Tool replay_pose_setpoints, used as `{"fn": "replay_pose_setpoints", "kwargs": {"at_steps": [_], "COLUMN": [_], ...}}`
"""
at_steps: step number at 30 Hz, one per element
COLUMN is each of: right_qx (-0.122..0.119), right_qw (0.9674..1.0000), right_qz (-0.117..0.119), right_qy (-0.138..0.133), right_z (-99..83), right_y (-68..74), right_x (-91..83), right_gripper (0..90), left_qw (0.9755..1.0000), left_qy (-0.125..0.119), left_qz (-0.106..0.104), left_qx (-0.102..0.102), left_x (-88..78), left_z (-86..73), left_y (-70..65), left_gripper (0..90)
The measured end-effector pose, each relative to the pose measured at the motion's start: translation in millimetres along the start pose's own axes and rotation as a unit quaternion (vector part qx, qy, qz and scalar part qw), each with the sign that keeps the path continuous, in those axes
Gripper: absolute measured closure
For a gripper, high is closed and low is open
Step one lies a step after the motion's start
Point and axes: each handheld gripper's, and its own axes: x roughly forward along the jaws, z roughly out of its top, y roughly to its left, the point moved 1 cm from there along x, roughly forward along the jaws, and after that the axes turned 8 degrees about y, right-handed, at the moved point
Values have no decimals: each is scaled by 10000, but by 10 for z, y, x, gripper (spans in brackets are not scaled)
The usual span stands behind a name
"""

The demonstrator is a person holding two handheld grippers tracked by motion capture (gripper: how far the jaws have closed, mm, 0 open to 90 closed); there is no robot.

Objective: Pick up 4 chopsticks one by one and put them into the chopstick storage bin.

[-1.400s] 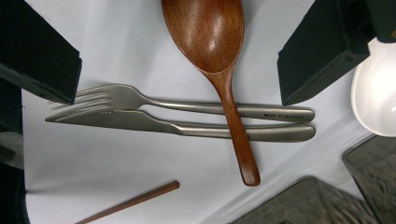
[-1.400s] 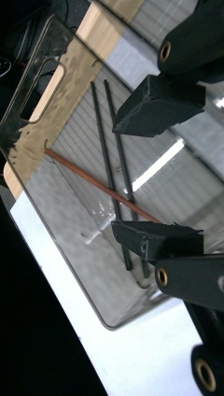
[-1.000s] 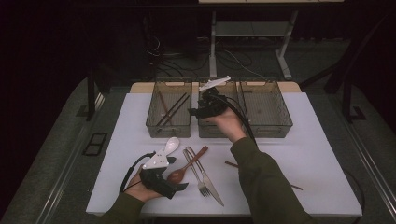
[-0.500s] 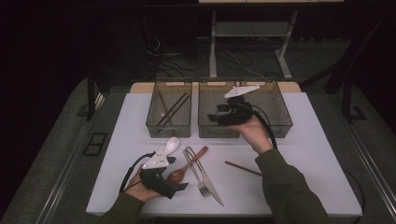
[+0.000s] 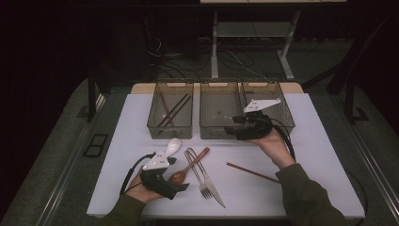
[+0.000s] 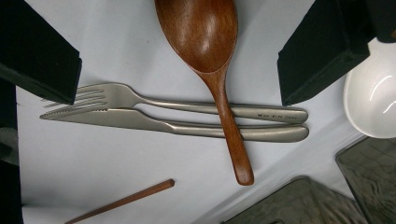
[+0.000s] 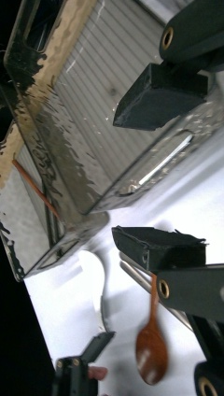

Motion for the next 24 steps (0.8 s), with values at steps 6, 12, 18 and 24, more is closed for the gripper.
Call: {"fn": "replay_pose_setpoints", "kwargs": {"at_steps": [6, 12, 18, 24], "right_qx": [12, -9, -42, 24], "right_qw": [10000, 10000, 9999, 9997], "right_qz": [88, 55, 154, 210], "right_qy": [9, -54, 29, 86], "right_z": [-164, -348, -543, -739], "right_y": [1, 25, 28, 17], "right_x": [-96, -205, -318, -433], "right_gripper": [386, 370, 381, 421], "left_qw": [10000, 10000, 10000, 10000], "left_qy": [-19, -15, -3, -7], "left_qz": [8, 8, 24, 29], "left_qx": [-21, -16, 24, 15], "left_x": [-10, -12, -18, -22], "left_z": [-3, -5, -2, -2], "left_y": [6, 8, 4, -4], "left_gripper": [0, 0, 0, 0]}}
